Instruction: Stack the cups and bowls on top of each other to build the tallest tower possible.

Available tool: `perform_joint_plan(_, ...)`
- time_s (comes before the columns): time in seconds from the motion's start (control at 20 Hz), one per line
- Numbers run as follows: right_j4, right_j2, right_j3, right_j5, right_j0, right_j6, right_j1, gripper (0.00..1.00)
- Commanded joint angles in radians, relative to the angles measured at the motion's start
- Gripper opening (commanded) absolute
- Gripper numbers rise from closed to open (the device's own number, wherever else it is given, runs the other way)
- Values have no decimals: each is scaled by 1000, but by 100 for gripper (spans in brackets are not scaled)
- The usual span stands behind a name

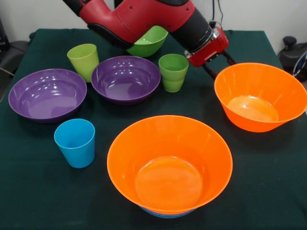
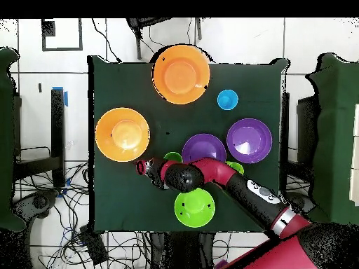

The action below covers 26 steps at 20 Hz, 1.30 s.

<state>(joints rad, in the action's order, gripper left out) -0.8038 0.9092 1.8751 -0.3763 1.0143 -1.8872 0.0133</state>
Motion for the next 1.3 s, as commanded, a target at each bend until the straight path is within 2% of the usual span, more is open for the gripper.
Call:
perform_joint_plan(0.05, -129, -67, -182, 4, -68, 180, 38, 100)
perform_joint_plan(0.5, -138, -71, -192, 25, -71, 129, 39, 100)
perform_joint_plan(0.8, -111, -57, -164, 17, -65, 109, 57, 100)
perform_joint_plan(1.15, -8, 0, -34, -33, -47, 25, 199, 100)
perform_joint_plan(1.3, 34, 9, -7, -42, -49, -4, 243, 100)
